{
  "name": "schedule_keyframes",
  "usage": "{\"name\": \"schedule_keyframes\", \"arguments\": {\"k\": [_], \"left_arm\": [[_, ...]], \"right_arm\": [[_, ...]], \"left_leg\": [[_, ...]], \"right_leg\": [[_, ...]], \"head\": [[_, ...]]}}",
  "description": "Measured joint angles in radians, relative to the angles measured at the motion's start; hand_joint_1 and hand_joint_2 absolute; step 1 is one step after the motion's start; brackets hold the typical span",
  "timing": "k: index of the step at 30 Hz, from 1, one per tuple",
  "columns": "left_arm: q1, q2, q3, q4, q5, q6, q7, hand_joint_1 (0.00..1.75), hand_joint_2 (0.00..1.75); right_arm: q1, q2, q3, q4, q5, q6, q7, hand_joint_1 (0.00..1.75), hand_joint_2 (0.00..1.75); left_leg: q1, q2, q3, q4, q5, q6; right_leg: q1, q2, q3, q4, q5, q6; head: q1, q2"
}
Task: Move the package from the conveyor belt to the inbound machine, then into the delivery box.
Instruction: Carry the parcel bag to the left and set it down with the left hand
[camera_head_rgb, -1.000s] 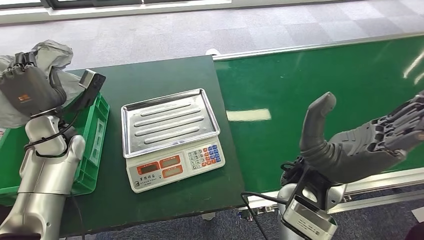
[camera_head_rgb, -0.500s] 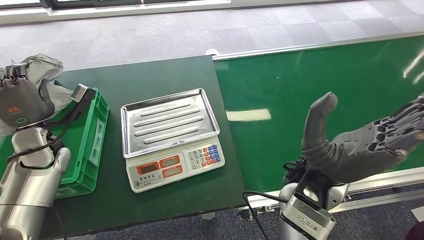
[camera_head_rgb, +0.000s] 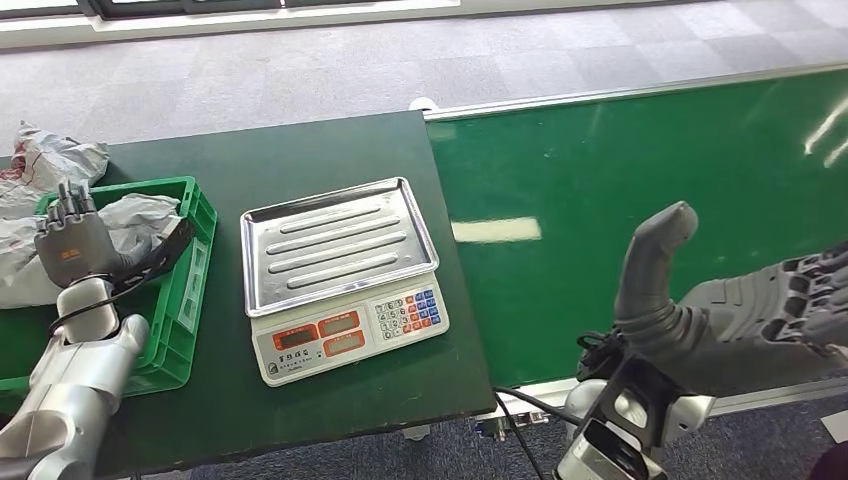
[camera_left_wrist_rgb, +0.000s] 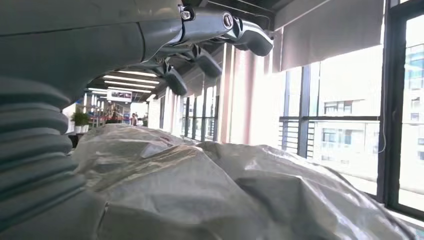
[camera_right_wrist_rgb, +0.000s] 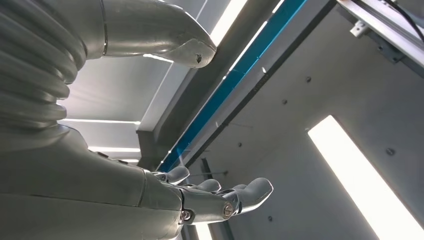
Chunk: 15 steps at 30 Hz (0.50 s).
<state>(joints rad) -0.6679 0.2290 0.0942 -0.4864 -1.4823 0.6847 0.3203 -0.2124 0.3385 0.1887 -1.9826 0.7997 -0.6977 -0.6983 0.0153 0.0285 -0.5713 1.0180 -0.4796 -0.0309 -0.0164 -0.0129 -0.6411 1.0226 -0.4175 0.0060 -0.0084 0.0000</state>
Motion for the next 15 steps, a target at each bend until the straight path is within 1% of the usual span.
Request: {"name": "schedule_keyframes", "arguments": {"k": [3,5,7,8,9,10,11,13,14,15], "left_arm": [[0.006,-0.019,0.025,-0.021,-0.021,0.005,-0.016,0.0,0.0],[0.02,-0.043,0.053,-0.085,-0.025,0.009,-0.057,0.0,0.0],[0.035,-0.073,0.089,-0.175,-0.02,0.013,-0.133,0.0,0.0],[0.044,-0.094,0.111,-0.231,-0.007,0.014,-0.193,0.0,0.0],[0.052,-0.122,0.14,-0.298,0.023,0.014,-0.28,0.0,0.0],[0.057,-0.159,0.184,-0.373,0.085,0.014,-0.407,0.0,0.0],[0.057,-0.204,0.239,-0.453,0.185,0.015,-0.57,0.0,0.0],[0.061,-0.29,0.348,-0.602,0.475,0.016,-0.9,0.0,0.0],[0.072,-0.325,0.38,-0.67,0.638,0.016,-1.002,0.0,0.0],[0.093,-0.351,0.39,-0.738,0.793,0.015,-1.049,0.0,0.0]], "right_arm": [[-0.002,0.0,0.006,0.0,0.009,0.0,0.003,0.0,1.75],[-0.003,0.0,0.008,0.001,0.016,0.0,0.009,0.0,1.75],[-0.004,0.0,0.01,0.004,0.018,0.0,0.015,0.0,1.75],[-0.004,0.0,0.01,0.007,0.015,0.0,0.017,0.0,1.75],[-0.005,0.0,0.01,0.01,0.011,0.0,0.018,0.0,1.75],[-0.005,0.0,0.01,0.013,0.005,0.0,0.018,0.0,1.75],[-0.006,0.0,0.01,0.017,-0.002,0.0,0.019,0.0,1.75],[-0.008,0.0,0.01,0.026,-0.014,0.001,0.019,0.0,1.75],[-0.009,0.0,0.01,0.03,-0.018,0.002,0.019,0.0,1.75],[-0.009,0.0,0.009,0.034,-0.022,0.002,0.019,0.0,1.75]], "left_leg": [[0.0,-0.001,0.0,0.0,0.0,0.0],[0.0,-0.001,-0.001,0.0,0.0,0.0],[0.0,-0.001,0.0,0.0,0.0,0.0],[0.0,-0.001,0.0,0.0,0.0,0.0],[0.0,-0.001,-0.001,0.001,0.0,0.0],[0.0,-0.001,-0.001,0.001,0.0,0.0],[0.0,-0.002,-0.002,0.001,0.0,0.0],[-0.001,0.001,-0.001,0.001,-0.002,0.0],[-0.001,0.004,0.001,0.001,-0.003,0.001],[-0.001,0.007,0.003,0.001,-0.004,0.001]], "right_leg": [[0.0,0.0,0.0,0.0,0.0,0.0],[0.0,-0.001,0.0,0.0,0.0,0.0],[0.0,-0.001,0.0,0.0,0.0,0.0],[0.0,-0.001,0.0,0.0,0.0,0.0],[0.0,-0.001,0.0,0.0,0.0,0.0],[0.0,-0.001,0.0,0.0,0.0,0.0],[0.0,-0.002,0.0,0.0,0.0,0.0],[-0.001,0.0,0.001,0.0,0.0,0.0],[-0.001,0.002,0.001,0.0,0.0,0.0],[-0.002,0.005,0.001,0.0,0.0,0.0]], "head": [[0.0,0.0],[0.0,0.0],[0.0,0.0],[0.0,0.0],[0.0,0.0],[0.0,0.0],[0.0,0.0],[0.0,0.0],[0.0,0.0],[0.0,0.0]]}}
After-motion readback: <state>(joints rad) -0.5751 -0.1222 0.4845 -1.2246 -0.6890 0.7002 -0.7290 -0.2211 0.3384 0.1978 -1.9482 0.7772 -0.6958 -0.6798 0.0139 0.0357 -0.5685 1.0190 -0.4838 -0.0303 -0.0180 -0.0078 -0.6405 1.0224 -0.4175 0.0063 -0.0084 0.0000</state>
